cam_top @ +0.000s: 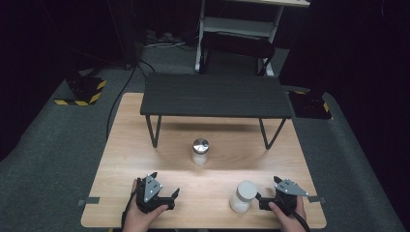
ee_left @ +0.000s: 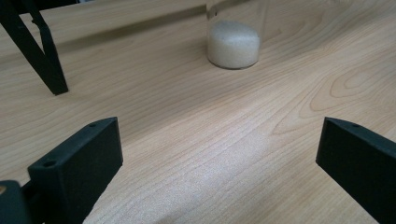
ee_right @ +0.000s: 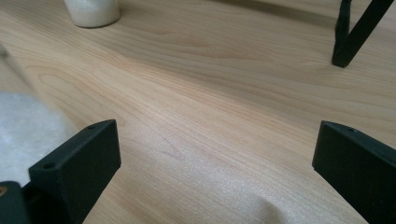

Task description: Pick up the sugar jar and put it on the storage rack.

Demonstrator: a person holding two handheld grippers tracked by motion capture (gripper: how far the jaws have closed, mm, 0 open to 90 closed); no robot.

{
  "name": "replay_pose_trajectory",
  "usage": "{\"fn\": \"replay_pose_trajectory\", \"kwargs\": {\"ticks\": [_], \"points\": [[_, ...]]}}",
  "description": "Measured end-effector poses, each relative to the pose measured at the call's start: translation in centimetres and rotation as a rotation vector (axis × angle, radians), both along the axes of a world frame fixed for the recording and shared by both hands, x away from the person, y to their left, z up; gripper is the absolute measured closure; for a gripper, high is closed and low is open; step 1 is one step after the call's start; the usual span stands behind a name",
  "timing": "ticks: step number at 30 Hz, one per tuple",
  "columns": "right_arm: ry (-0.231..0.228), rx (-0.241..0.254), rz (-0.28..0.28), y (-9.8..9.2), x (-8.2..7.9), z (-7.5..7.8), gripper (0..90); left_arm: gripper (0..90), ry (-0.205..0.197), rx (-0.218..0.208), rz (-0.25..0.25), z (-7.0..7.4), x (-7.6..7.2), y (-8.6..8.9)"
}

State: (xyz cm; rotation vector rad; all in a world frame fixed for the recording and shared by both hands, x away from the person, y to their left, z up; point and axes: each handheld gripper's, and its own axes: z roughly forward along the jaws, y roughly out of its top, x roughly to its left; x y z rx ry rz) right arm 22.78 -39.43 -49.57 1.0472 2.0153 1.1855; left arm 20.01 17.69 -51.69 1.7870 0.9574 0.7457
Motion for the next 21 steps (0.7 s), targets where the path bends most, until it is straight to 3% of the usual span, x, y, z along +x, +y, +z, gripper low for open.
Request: {"fn": "replay_pose_trajectory", "kwargs": {"ticks": [6,21], "points": [[0.007,0.028,0.007,-0.49,0.03,-0.11,0.4,0.9,-0.011,0.008,-0.003,-0.08,-0.19,-0.12],[0.01,0.028,0.017,-0.53,0.12,-0.07,0.4,0.9,-0.008,-0.006,0.008,-0.13,-0.29,-0.06]]}}
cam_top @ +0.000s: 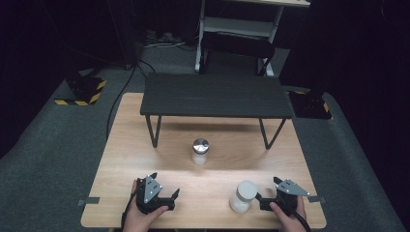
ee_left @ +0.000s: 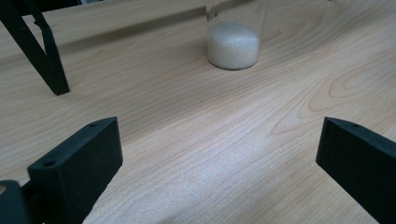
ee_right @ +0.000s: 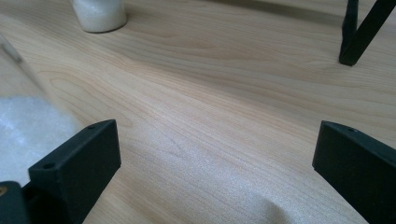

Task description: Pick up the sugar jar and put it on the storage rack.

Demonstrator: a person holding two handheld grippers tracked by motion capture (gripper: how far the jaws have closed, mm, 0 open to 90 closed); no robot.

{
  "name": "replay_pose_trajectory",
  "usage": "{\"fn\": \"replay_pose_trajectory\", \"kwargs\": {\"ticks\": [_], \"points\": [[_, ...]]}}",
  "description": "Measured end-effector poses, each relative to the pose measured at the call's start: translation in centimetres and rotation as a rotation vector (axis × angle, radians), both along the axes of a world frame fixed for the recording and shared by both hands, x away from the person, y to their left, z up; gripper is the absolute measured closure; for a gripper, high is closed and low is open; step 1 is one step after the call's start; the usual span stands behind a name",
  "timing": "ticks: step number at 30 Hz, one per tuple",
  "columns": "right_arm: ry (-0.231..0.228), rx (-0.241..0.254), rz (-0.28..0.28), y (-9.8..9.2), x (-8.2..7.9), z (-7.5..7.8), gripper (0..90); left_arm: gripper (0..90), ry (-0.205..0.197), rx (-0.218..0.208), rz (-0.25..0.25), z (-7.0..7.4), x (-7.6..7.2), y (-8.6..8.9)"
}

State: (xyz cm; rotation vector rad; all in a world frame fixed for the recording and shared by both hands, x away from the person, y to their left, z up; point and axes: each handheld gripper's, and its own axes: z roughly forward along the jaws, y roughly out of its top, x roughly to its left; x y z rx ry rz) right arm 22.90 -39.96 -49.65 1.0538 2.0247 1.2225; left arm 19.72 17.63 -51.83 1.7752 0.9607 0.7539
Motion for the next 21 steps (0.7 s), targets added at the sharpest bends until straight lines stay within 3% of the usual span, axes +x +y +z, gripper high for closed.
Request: {"fn": "replay_pose_trajectory", "kwargs": {"ticks": [10,21], "points": [[0.004,-0.001,0.006,-0.02,0.08,0.05,0.4,0.8,-0.004,-0.013,-0.005,-0.06,0.06,0.14],[0.002,0.0,0.01,-0.08,0.07,0.02,0.4,0.7,-0.037,-0.051,-0.017,0.47,0.27,-0.05]]}}
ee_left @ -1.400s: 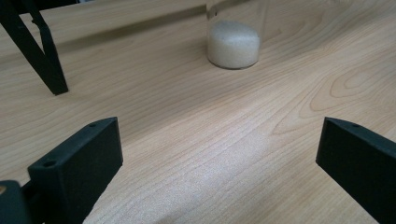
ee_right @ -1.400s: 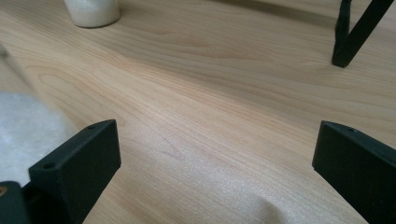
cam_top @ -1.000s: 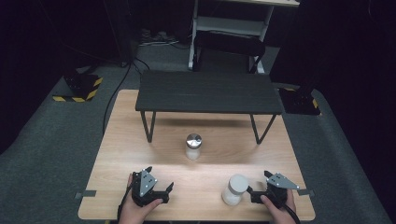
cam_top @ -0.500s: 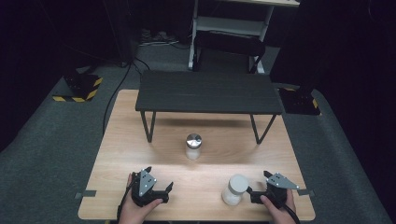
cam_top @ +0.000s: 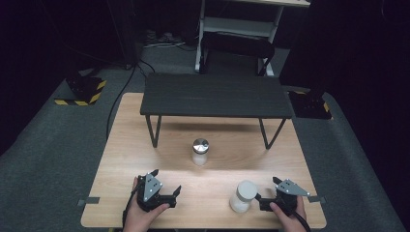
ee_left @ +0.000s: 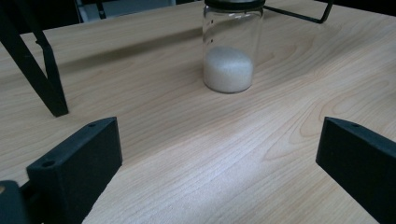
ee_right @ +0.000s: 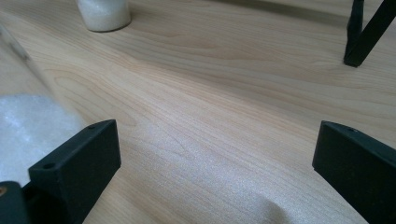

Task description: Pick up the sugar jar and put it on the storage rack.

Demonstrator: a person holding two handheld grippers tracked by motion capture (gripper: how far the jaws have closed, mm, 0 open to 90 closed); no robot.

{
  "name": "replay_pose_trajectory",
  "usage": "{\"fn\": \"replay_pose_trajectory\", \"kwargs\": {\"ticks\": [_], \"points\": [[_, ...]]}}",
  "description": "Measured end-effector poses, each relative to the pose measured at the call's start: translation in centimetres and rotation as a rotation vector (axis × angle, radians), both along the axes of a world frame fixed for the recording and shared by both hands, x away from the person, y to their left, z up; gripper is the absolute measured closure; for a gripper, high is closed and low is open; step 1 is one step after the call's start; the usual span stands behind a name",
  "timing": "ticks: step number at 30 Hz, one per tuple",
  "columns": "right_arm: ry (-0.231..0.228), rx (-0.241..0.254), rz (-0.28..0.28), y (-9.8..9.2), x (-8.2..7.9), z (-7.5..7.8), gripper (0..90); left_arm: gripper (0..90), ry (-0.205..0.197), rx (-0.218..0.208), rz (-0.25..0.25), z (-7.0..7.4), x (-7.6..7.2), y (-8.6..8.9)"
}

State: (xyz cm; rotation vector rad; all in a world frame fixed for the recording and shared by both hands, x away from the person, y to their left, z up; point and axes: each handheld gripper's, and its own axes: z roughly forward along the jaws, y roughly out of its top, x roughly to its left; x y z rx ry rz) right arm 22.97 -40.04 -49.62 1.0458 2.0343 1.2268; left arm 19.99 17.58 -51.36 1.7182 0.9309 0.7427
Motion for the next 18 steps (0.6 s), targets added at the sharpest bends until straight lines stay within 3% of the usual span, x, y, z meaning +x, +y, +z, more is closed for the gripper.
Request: {"fn": "replay_pose_trajectory", "kwargs": {"ticks": [1,4,18], "points": [[0.0,0.0,0.0,0.0,0.0,0.0,0.4,0.7,-0.001,0.006,-0.007,0.1,0.1,0.0],[-0.001,0.003,0.001,0.0,0.0,0.0,0.4,0.7,0.0,-0.029,-0.014,0.2,0.4,0.2],[-0.002,0.006,0.002,-0.1,0.0,-0.1,0.4,0.7,-0.033,-0.052,-0.037,0.2,2.1,-1.2]]}}
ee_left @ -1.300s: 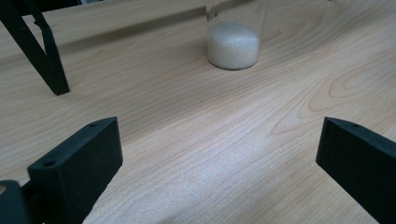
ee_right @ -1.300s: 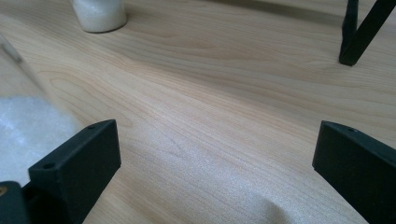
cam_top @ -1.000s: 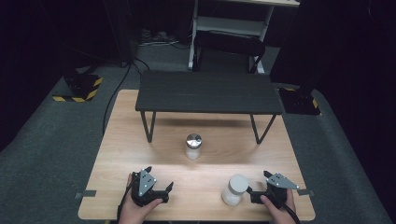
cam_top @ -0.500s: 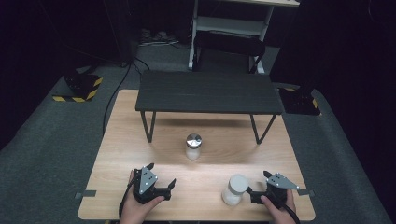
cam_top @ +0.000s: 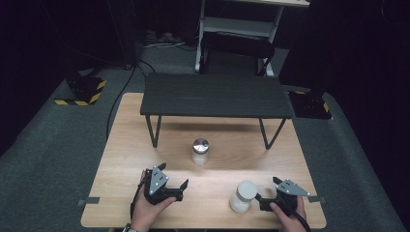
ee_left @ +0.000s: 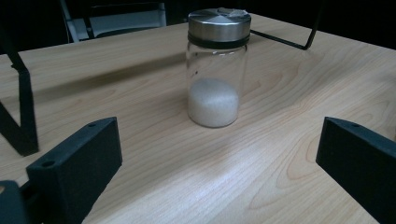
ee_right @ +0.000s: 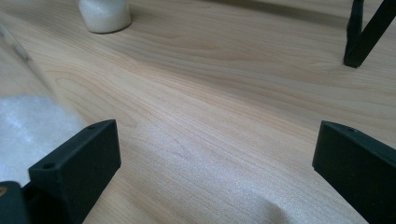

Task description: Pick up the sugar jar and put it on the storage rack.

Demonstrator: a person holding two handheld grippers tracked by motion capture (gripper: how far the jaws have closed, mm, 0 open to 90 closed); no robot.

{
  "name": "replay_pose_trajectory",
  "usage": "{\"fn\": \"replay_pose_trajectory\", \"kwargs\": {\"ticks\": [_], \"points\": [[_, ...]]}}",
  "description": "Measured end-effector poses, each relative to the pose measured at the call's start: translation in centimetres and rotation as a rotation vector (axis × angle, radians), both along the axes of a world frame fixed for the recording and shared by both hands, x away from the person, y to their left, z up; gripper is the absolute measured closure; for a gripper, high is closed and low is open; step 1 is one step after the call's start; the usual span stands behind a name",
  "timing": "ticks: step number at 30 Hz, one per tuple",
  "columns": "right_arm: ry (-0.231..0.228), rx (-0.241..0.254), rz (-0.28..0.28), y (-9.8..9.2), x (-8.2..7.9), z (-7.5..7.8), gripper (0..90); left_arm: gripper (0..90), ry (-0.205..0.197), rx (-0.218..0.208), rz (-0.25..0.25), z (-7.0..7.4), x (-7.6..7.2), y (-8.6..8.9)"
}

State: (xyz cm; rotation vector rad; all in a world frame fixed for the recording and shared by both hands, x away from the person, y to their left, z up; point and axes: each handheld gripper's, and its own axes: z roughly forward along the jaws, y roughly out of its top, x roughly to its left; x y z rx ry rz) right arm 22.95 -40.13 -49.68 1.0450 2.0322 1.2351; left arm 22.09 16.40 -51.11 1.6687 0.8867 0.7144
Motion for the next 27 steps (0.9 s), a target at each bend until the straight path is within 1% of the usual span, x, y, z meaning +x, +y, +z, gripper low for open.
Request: {"fn": "replay_pose_trajectory", "kwargs": {"ticks": [5,6,10,12,13,14,15,17,20,27], "points": [[0.001,0.001,0.001,0.0,0.0,0.0,0.4,0.7,-0.008,-0.009,-0.001,0.0,0.5,-0.5],[0.0,0.001,0.0,0.0,0.0,0.0,0.4,0.7,-0.013,-0.007,-0.004,0.0,0.8,-0.7],[0.0,0.002,0.0,0.0,0.0,0.0,0.4,0.7,-0.02,0.007,-0.004,0.1,1.2,-1.1],[-0.001,0.004,0.0,-0.1,0.0,0.0,0.4,0.7,-0.025,0.014,-0.007,0.2,1.7,-1.5],[-0.001,0.004,0.0,-0.1,0.0,0.0,0.4,0.7,-0.025,0.014,-0.007,0.2,1.7,-1.5],[-0.001,0.004,0.0,-0.1,0.0,0.0,0.4,0.7,-0.024,0.013,-0.007,0.1,2.1,-1.8],[-0.001,0.004,0.0,-0.1,0.0,0.0,0.4,0.7,-0.024,0.013,-0.007,0.1,2.1,-1.8],[0.0,0.006,0.0,-0.1,0.0,0.0,0.4,0.7,-0.023,0.017,-0.014,0.1,2.5,-2.1],[0.0,0.008,0.0,-0.1,0.0,0.0,0.4,0.7,-0.025,0.015,-0.02,-0.1,3.0,-2.4],[0.0,0.009,0.001,-0.2,0.0,-0.1,0.4,0.7,-0.024,0.008,-0.033,-0.3,4.7,-3.5]]}}
